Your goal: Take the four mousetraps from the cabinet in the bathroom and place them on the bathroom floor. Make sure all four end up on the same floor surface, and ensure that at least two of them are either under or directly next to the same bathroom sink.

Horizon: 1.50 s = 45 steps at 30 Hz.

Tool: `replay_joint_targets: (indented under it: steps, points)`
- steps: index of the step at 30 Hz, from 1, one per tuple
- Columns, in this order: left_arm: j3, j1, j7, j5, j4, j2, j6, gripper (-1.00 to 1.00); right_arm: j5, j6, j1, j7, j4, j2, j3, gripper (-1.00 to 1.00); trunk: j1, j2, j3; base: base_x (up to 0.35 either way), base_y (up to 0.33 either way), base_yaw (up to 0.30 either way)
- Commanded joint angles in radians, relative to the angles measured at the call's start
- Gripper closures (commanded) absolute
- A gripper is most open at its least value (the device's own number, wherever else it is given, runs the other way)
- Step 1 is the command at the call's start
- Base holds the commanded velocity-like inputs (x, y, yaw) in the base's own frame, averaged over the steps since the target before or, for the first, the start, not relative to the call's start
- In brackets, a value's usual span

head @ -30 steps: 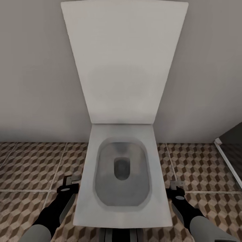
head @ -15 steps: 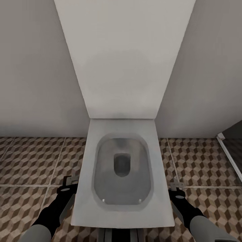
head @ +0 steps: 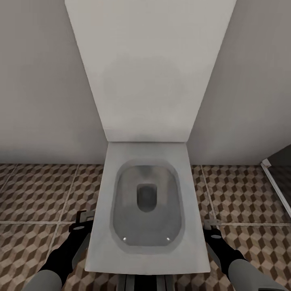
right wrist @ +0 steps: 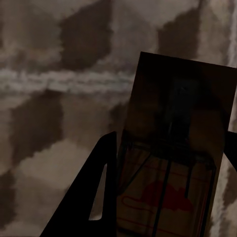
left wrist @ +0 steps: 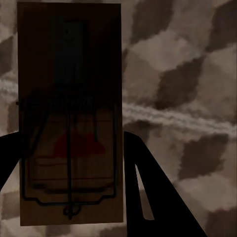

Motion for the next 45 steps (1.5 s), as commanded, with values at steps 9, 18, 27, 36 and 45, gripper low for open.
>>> replay_joint_targets:
  steps: [9,18,27,36,45]
  points:
    - [-0.008,0.000,0.009,0.008,-0.001,0.002,0.005,1.00,0.007,0.006,0.000,0.001,-0.002,0.000,-0.003,1.00,0.002,-0.001,-0.016,0.000,0.000,0.000]
    - [-0.009,0.000,0.009,0.008,-0.001,0.003,0.005,1.00,0.008,0.005,0.000,0.001,-0.002,0.000,-0.003,1.00,0.003,-0.002,-0.028,0.000,0.000,0.000]
    - [-0.011,0.000,0.009,0.006,-0.001,0.002,0.004,1.00,0.008,0.005,0.000,0.001,-0.002,0.001,-0.003,1.00,0.003,-0.002,-0.028,0.000,0.000,0.000]
    - [-0.010,0.000,0.008,0.006,0.012,0.007,0.003,1.00,0.009,0.005,0.000,0.001,-0.002,0.003,-0.003,1.00,0.003,-0.002,-0.028,0.000,0.000,0.000]
    - [-0.008,-0.011,-0.101,0.005,0.056,0.039,0.002,1.00,0.009,0.005,0.000,0.001,-0.002,0.002,-0.003,1.00,0.003,-0.002,-0.028,0.000,0.000,0.000]
